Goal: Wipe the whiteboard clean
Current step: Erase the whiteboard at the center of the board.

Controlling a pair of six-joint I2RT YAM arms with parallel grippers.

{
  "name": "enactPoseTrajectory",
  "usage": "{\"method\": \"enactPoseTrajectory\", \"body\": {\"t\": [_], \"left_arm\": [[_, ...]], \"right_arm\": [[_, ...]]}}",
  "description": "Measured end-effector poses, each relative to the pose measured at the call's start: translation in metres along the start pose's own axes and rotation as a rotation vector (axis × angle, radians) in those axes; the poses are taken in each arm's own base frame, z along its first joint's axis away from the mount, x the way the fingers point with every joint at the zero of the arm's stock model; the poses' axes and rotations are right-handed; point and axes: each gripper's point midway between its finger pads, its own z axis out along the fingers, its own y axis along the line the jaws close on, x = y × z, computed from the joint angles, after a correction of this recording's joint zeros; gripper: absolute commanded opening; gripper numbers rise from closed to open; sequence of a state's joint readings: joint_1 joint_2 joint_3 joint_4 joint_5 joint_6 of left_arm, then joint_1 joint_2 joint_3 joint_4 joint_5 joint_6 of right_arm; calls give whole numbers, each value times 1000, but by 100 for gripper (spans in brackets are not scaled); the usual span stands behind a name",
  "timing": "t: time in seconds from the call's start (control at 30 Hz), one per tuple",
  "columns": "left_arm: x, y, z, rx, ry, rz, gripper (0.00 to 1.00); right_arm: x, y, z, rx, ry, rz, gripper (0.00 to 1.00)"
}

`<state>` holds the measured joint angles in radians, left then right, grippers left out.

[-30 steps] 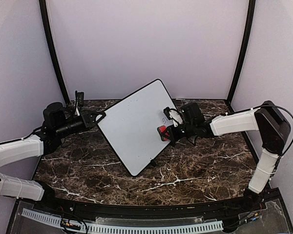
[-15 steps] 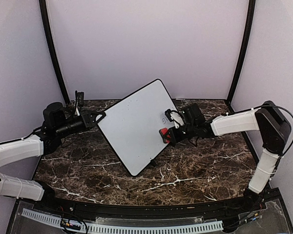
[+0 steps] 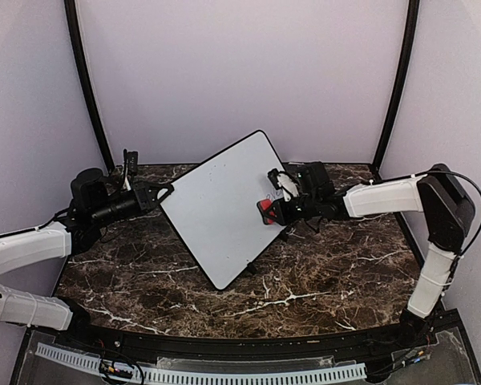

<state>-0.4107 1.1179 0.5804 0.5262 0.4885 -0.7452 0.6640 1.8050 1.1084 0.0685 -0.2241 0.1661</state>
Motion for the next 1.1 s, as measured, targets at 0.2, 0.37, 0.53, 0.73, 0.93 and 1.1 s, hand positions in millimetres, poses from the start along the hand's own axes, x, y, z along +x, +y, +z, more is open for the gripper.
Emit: {"method": "enactPoseTrajectory", "body": {"t": [0.2,0.37,0.53,0.73,0.93,1.1], "left_arm": [[0,0,0,1,0,0,0],[0,-1,0,3,0,1,0],[0,-1,0,3,0,2,0],[0,0,0,1,-1,1,0],[0,0,0,0,-1,0,0],[0,0,0,1,0,1,0]], "right_arm": [[43,-6,-5,19,76,20,18],[48,-7,-6,23,91,23,18],[25,-3,-5,16,73,17,18],[-17,5,0,2,2,-13,18],[-12,3,2,11,-2,-21,18],[19,-2,-3,29,49,-10,18]]}}
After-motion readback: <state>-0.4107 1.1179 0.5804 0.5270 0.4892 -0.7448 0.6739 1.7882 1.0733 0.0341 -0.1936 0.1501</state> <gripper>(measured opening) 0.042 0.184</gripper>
